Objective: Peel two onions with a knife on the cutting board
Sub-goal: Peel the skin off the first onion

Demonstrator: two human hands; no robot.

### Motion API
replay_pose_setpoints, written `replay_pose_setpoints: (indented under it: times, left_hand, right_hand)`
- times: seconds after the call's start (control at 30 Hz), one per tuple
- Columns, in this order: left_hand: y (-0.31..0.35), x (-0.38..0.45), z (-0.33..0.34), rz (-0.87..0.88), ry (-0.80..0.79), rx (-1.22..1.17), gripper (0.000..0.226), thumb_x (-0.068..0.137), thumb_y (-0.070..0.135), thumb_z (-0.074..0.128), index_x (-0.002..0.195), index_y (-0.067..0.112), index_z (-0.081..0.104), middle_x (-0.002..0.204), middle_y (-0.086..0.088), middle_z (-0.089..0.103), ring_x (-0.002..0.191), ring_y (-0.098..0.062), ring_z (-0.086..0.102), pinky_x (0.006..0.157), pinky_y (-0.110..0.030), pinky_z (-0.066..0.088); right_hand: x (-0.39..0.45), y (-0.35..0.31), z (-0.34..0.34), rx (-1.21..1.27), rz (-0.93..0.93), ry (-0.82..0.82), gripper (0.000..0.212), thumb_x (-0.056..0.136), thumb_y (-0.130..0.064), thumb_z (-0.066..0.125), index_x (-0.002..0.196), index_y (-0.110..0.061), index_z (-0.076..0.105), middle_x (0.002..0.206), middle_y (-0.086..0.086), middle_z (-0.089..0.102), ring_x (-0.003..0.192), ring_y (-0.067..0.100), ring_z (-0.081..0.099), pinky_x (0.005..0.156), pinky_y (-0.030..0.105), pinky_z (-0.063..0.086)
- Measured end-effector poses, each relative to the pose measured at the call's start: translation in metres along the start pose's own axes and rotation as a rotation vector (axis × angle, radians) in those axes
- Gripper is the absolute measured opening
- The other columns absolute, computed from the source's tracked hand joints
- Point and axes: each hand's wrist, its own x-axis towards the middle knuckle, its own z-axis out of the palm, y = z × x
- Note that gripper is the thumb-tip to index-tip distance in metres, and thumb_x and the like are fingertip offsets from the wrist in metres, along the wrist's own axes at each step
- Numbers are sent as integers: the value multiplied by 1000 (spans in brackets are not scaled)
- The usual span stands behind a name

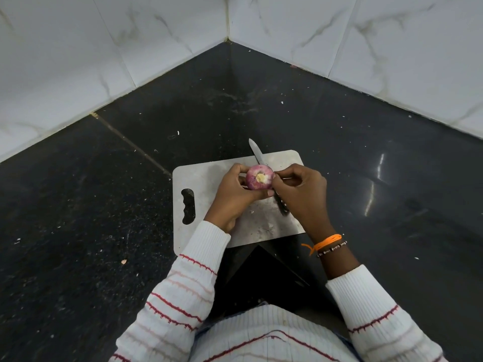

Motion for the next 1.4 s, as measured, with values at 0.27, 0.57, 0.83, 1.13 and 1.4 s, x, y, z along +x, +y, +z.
replay_pose_setpoints:
  times: [0.27,0.57,0.83,1.13,1.4]
  left_hand:
    - [-2,2,-4,-42,-81,-67,59,70,13,82,123,18,55,120,-4,61,110,-17,58,74,-13,48]
    - [3,1,-3,-79,-143,-218,48,77,7,75,121,10,58,119,-6,64,109,-15,61,68,-11,51]
    - [4,4,-1,-127,-23,-344,48,77,3,74,116,22,52,109,-4,62,101,-15,62,87,-30,55]
    - [8,-4,4,-10,-123,-90,60,90,4,60,142,25,40,133,4,48,121,-13,49,97,-23,45]
    - [8,-4,7,-36,-156,-79,45,101,9,38,145,19,35,142,-3,47,118,-13,52,101,-26,45]
  right_hand:
    - [1,8,0,28,50,28,5,76,-4,68,73,-8,68,65,-8,65,60,1,63,60,18,53]
    - [5,23,-4,-21,128,-9,14,77,-6,69,67,-8,61,62,0,64,55,5,60,54,15,50]
    - [8,25,-6,-22,172,-45,26,82,11,53,86,-10,66,89,3,69,74,0,60,72,18,52]
    - [5,2,-18,366,310,-261,34,95,-7,46,125,-21,54,126,1,57,102,12,58,80,23,49]
    - [-1,9,-18,689,459,-400,42,93,5,43,132,-10,48,109,7,61,92,15,64,79,20,55]
